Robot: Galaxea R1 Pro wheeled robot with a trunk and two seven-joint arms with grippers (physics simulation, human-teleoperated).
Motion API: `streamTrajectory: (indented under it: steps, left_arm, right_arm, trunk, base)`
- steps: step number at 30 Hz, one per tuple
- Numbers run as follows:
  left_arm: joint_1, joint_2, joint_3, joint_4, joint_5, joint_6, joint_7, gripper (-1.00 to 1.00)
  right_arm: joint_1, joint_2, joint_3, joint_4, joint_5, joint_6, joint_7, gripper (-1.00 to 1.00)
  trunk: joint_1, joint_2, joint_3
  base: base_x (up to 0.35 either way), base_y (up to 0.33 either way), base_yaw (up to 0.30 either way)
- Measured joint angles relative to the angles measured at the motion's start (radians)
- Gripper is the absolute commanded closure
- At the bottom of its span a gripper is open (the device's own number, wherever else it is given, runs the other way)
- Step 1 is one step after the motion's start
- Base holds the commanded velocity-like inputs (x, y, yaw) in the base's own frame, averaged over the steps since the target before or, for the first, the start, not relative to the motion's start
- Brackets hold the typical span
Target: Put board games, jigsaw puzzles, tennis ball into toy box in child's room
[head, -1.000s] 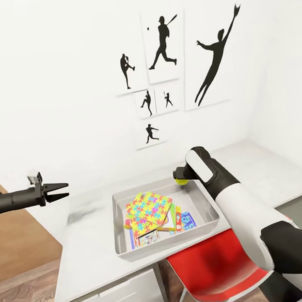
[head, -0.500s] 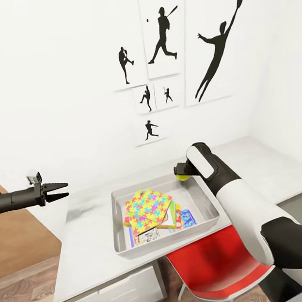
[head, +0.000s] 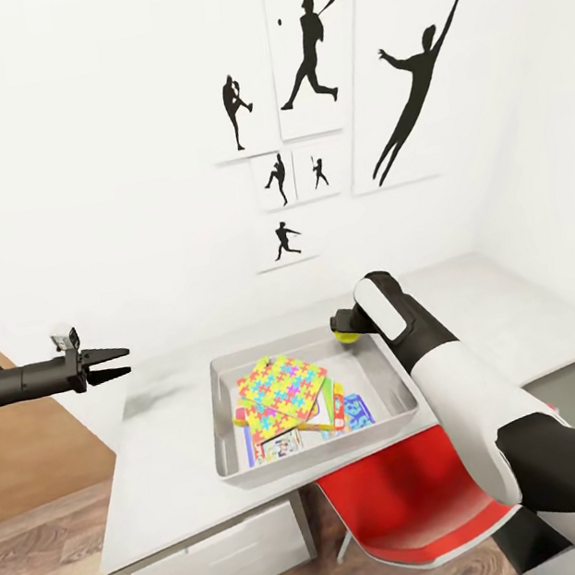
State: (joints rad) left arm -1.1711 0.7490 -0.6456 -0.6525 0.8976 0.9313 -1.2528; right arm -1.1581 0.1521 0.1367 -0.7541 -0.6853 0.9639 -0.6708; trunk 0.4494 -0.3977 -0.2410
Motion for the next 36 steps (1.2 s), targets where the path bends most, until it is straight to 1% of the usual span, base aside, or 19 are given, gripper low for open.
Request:
streamTrajectory:
  steps: [36]
  left_arm:
    - [0.000,0.000,0.001,0.000,0.000,0.000,0.000,-1.00]
  right_arm:
    - [-0.001,0.000,0.002,-0.011,-0.001,0.000,0.002,1.00]
  trunk:
    - [0.000,0.000,-0.060]
  base:
    - [0.000,0.000,0.000]
